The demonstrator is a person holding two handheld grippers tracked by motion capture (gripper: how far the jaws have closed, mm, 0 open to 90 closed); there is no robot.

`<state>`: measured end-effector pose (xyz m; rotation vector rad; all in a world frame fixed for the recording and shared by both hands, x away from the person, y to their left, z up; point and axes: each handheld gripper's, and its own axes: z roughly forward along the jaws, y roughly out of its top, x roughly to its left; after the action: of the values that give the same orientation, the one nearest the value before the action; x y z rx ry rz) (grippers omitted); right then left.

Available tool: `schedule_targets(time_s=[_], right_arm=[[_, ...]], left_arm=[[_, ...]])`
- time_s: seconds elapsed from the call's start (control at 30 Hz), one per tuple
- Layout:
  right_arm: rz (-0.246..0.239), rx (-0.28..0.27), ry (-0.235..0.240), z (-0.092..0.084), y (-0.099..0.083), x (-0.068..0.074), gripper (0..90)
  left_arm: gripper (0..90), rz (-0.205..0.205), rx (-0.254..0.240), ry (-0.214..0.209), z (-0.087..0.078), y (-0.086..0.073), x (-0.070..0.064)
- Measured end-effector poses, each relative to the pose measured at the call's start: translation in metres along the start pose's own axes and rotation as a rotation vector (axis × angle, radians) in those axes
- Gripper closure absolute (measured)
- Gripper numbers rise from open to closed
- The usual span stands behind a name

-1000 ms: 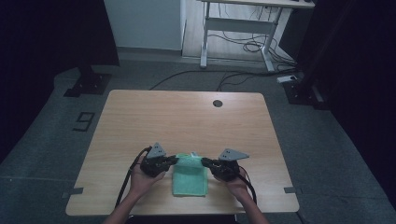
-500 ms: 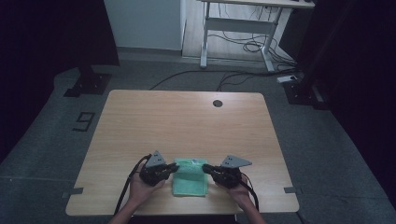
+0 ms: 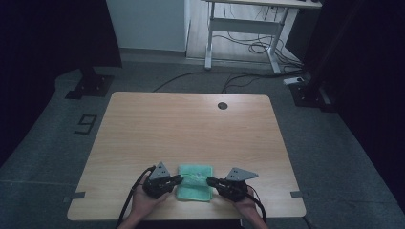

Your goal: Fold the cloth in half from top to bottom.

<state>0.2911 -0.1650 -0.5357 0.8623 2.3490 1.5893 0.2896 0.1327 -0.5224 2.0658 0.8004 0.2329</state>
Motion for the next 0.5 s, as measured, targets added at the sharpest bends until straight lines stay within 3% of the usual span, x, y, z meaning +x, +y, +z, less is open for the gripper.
schedule_targets(time_s=[0.4, 0.5], right_arm=[[0.003, 0.028, 0.022, -0.003, -0.012, 0.005, 80.6], [-0.008, 0.036, 0.034, -0.004, -0.012, 0.008, 76.1]], left_arm=[[77.4, -0.002, 0.011, -0.013, 0.002, -0.012, -0.007], [69.3, 0.007, 0.025, -0.02, 0.002, -0.012, -0.009]])
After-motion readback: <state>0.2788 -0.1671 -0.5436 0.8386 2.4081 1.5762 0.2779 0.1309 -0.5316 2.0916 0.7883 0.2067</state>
